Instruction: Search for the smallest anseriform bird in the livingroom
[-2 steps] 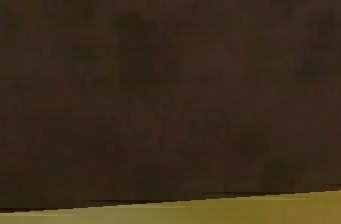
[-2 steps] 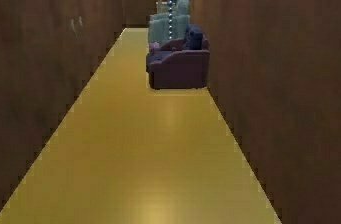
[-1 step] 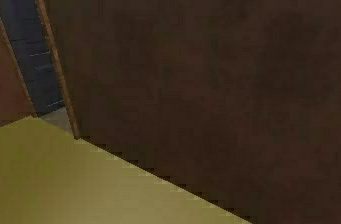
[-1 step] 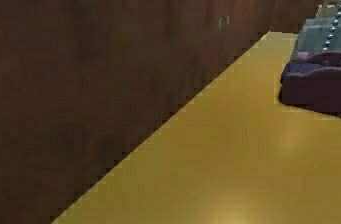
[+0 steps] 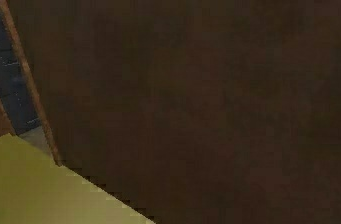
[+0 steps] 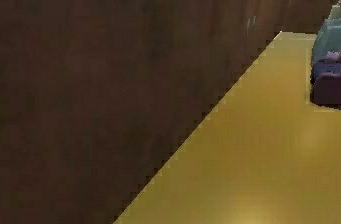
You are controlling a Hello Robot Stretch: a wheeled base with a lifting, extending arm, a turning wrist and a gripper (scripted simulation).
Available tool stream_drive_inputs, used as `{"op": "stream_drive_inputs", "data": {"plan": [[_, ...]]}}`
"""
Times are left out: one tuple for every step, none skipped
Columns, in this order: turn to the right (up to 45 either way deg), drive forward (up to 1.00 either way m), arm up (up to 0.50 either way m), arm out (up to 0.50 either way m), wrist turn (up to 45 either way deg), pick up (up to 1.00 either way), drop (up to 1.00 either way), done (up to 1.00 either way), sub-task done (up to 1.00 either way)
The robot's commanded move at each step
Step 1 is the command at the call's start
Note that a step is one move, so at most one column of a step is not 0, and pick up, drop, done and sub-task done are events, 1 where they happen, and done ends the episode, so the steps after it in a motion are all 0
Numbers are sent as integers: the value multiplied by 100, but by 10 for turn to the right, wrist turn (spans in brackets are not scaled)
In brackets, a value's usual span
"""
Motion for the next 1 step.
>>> {"op": "stream_drive_inputs", "data": {"plan": [[-450, 0, 0, 0, 0, 0, 0, 0, 0]]}}
